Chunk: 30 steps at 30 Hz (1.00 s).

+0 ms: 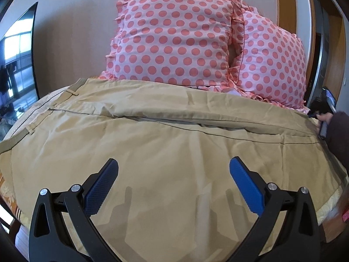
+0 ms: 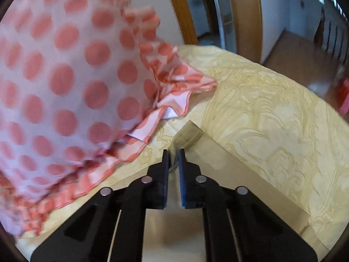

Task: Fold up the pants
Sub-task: 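Reach the right gripper to the trouser hem and grasp it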

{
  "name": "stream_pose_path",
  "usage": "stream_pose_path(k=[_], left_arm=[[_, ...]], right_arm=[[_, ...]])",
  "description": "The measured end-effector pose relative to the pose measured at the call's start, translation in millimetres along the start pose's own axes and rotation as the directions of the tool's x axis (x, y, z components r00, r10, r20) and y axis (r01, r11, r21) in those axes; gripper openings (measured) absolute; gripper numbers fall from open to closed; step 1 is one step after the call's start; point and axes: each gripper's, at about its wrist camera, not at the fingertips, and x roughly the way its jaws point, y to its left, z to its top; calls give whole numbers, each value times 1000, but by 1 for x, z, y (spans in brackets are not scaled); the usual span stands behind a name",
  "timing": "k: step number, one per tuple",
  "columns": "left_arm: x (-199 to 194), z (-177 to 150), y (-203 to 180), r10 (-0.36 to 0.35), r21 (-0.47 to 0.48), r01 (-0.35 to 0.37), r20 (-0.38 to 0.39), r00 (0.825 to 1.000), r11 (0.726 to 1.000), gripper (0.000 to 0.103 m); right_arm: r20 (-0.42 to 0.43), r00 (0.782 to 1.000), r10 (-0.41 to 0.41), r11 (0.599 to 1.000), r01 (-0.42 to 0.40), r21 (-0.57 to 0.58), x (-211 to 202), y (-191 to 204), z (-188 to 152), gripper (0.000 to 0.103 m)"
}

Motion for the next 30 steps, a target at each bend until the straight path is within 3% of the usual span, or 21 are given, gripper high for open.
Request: stream_pose_path(k=[3,5,8,10,11,12,14,16,19,21,24,27,30], left_arm=[[-11,-3,6,0,-22,0,16,1000,1000,102],[-16,-5,9,4,-30,-3,24,1000,1000,102],[-22,-6,11,5,-39,-4,32,999,999,102],[-22,-5,10,0,-40,2,30,1000,999,102],[-22,-4,10,-2,-42,3,29,1000,999,102],[-22,-5,9,-7,-43,8,28,1000,999,102],[-24,-4,7,-21,-49,23,24,999,999,102],[-29,-4,3,-17,-46,19,35,999,999,102],[-29,-6,-1,2,-39,0,37,999,999,102],[-25,-6,-1,17,-41,-16,23,1000,999,102],[-18,-4,1,43,-46,-43,4,999,998,102],[-10,-3,4,65,-49,-65,-9,998,997,102],[-1,-1,7,80,-42,-82,-27,996,996,102]], right_arm=[[74,987,143,989,-145,9,-54,-21,-21,3],[129,966,226,973,-229,9,-101,-45,-46,2],[173,949,263,963,-270,22,-154,-82,-87,2],[134,957,259,962,-268,57,-159,-101,-99,8],[112,958,264,960,-272,70,-153,-104,-97,16],[84,959,269,957,-276,92,-148,-106,-94,35],[74,954,290,948,-296,112,-147,-96,-84,60],[79,952,296,951,-301,65,-142,-73,-71,63],[31,966,255,966,-256,35,-112,-38,-48,63],[-12,980,199,980,-199,25,-82,-14,-31,56],[-30,999,19,999,-20,-40,-27,22,-7,46],[-59,994,-89,996,89,-5,15,36,5,46],[-82,973,-215,977,215,-7,46,44,9,46]])
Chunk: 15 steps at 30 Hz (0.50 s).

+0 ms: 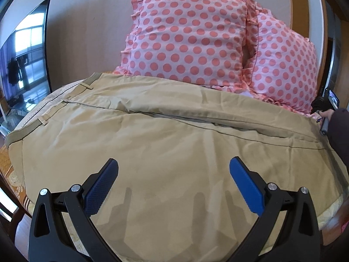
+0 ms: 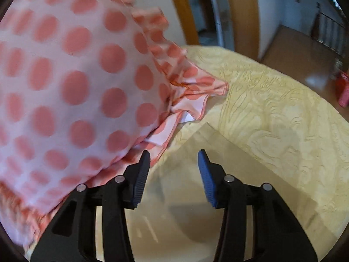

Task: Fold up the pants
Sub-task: 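Reach the right gripper to the trouser hem and grasp it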

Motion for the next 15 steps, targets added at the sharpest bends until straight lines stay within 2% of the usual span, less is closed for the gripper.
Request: stream_pose_path(k=[2,3,4,5,6,8,9,10,12,13,15], left_arm=[[6,-1,1,0,1,0,-15,1000,1000,102],[9,-1,2,-2,-1,2,-25,1000,1000,102],[11,-1,3,-6,-3,6,-29,1000,1000,102],[12,-2,3,-12,-7,12,-31,999,1000,102],[12,-3,4,-21,-13,21,-33,999,1000,102],[10,-5,6,-36,-19,35,-34,999,999,102],[8,-6,7,-47,-23,46,-30,998,999,102],[6,-7,7,-53,-24,53,-26,998,998,102],[1,-9,9,-63,-28,63,-19,998,998,102],[-1,-9,10,-68,-31,67,-13,998,997,102],[-7,-10,12,-76,-37,76,0,997,996,102]], right_arm=[[31,995,-100,993,101,-56,7,8,-4,42],[51,990,-129,988,133,-78,8,10,-8,39],[67,991,-118,989,123,-80,6,6,-12,39],[69,994,-85,995,89,-54,3,-1,-12,23],[59,997,-47,999,48,-21,1,-12,-12,12],[31,996,85,995,-86,56,-3,-38,-12,6],[34,988,148,985,-150,89,-8,-51,-13,5],[53,977,207,970,-212,117,-16,-63,-15,4],[119,935,335,926,-350,141,-44,-90,-26,4],[152,907,394,899,-414,142,-63,-107,-36,4],[196,864,463,858,-492,145,-94,-131,-51,4]])
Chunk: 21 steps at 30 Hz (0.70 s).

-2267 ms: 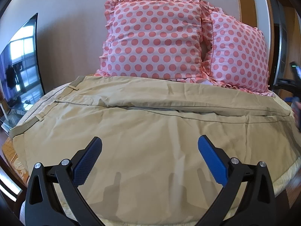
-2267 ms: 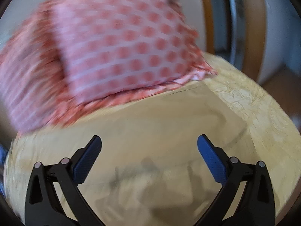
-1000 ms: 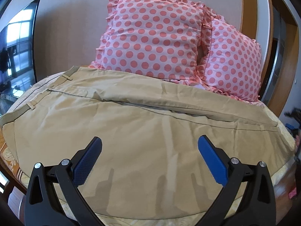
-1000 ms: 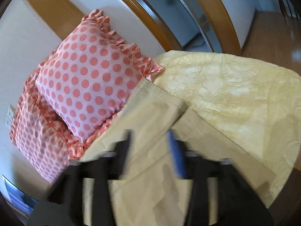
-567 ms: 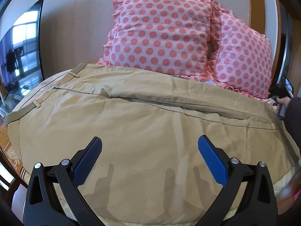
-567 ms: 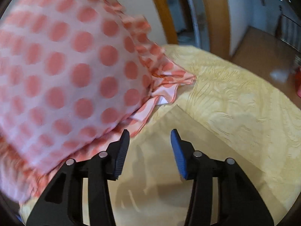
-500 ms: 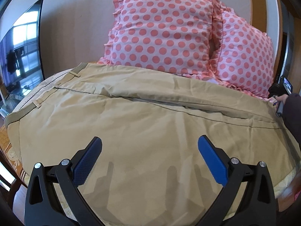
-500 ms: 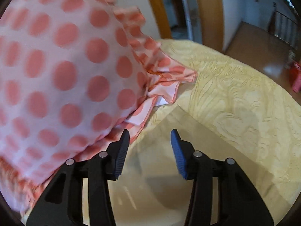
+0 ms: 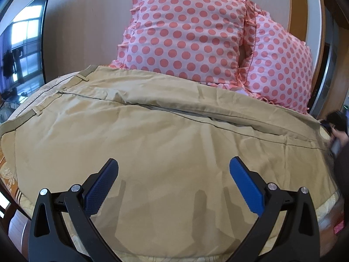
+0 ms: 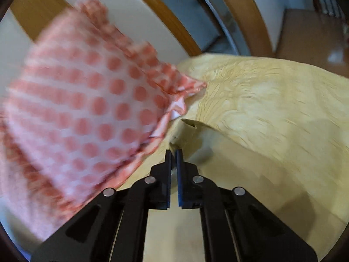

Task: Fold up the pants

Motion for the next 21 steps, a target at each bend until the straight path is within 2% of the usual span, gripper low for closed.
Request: stream_pose_path(k=[3,6,8,11,13,17,19,21], left_arm=[[-6,0,0,-10,-4,10,15,1000,1000,102],[-13,2,-2,-9,0,9,36,999,1000,102],[-15,3,-3,-16,-2,17,49,999,1000,102],[-16,7,-6,-38,-7,38,55,998,999,102],[-18,7,-8,-65,-6,65,56,996,998,102],[-19,6,-5,-119,-29,121,53,991,992,102],[-16,9,-1,-110,-45,112,49,993,993,102],[-15,14,1,-71,-48,74,54,996,996,102]], right_arm=[[26,993,117,992,-118,39,-67,-21,-35,4],[1,990,143,983,-142,113,-108,-50,-69,4],[-64,988,140,980,-129,154,-110,-64,-83,5],[-112,983,147,971,-122,207,-100,-73,-88,11],[-137,978,156,962,-119,245,-95,-77,-90,26],[-136,978,161,960,-123,250,-90,-70,-88,36],[-142,977,156,959,-115,261,-89,-69,-87,41],[-148,977,151,956,-107,272,-87,-67,-84,47]])
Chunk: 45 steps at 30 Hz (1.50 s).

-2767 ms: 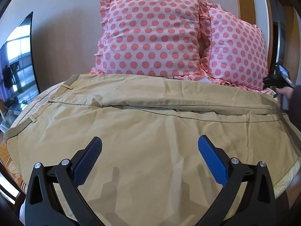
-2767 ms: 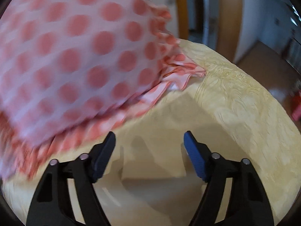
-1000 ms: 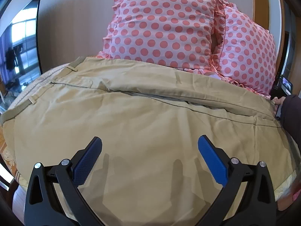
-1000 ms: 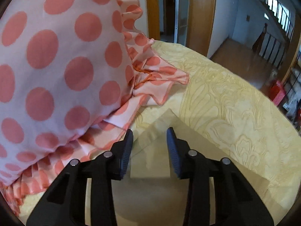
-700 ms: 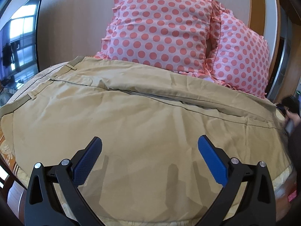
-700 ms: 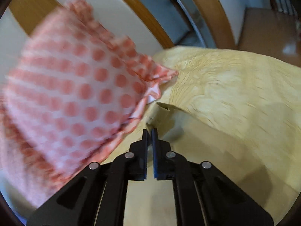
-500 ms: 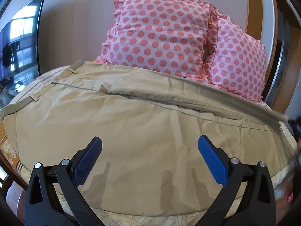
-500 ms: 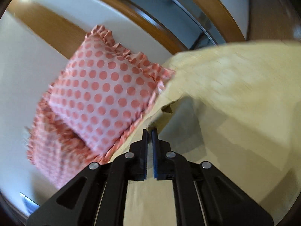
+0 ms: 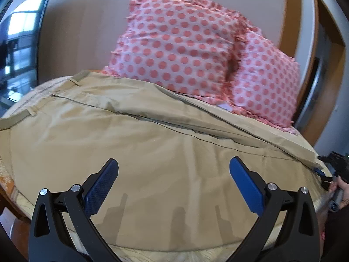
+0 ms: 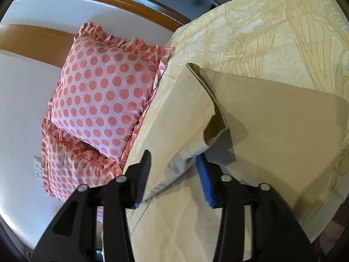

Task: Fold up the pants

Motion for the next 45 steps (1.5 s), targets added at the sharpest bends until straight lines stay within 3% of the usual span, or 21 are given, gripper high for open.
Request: stream_pose_path(k=[5,7,8,9,12,16,20,24,28,30,31,32,33,34,35,37,40,42,45], left_arm=[[-1,14,4,78,16,-78,36,996,997,102],[-1,21,6,104,30,-106,42,994,994,102],[0,23,7,107,32,-109,42,993,994,102],[2,27,10,105,33,-106,41,994,994,102],[8,43,18,78,12,-78,32,996,997,102],[32,70,33,8,-63,-9,-21,1000,998,102],[79,101,48,-17,-160,-2,-117,993,987,102],[147,129,67,29,-255,-92,-239,971,963,102],[189,150,85,98,-305,-179,-262,960,935,97],[215,159,95,139,-311,-238,-309,941,920,90],[227,162,100,148,-311,-257,-334,931,915,76],[242,163,106,144,-312,-272,-376,915,910,51],[249,163,111,123,-315,-261,-397,910,913,36],[253,162,117,93,-334,-248,-417,904,909,12],[249,161,121,83,-355,-243,-412,908,903,8],[217,161,125,52,-388,-193,-344,938,901,6],[133,151,115,69,-318,-135,-209,975,938,6],[78,127,111,79,-283,-124,-166,983,951,6],[24,75,113,101,-264,-144,-171,980,954,6]], right_arm=[[-12,990,-141,988,140,-59,12,16,-2,46],[-5,986,-164,980,163,-110,17,18,-4,31],[-20,989,-149,982,145,-119,22,14,-2,9],[-33,992,-124,988,120,-101,24,9,-1,2],[-32,997,74,996,-76,-54,7,-1,4,2],[67,955,288,950,-276,-145,-51,15,11,1],[88,939,332,929,-310,-200,-73,26,17,1],[82,932,353,921,-330,-207,-74,28,19,1],[74,936,343,923,-322,-209,-71,24,24,1],[75,939,336,924,-314,-218,-70,25,23,1],[76,940,332,925,-308,-221,-70,25,23,1],[78,942,325,926,-301,-226,-68,24,24,1],[80,945,318,929,-293,-228,-66,24,26,1],[80,948,310,931,-285,-226,-63,23,28,1],[73,951,300,934,-277,-223,-59,21,32,1],[71,958,277,938,-254,-234,-54,20,38,1],[83,969,233,949,-208,-237,-55,10,44,2],[88,979,184,963,-162,-218,-57,-6,46,2],[76,991,107,978,-91,-189,-54,-28,43,2]])
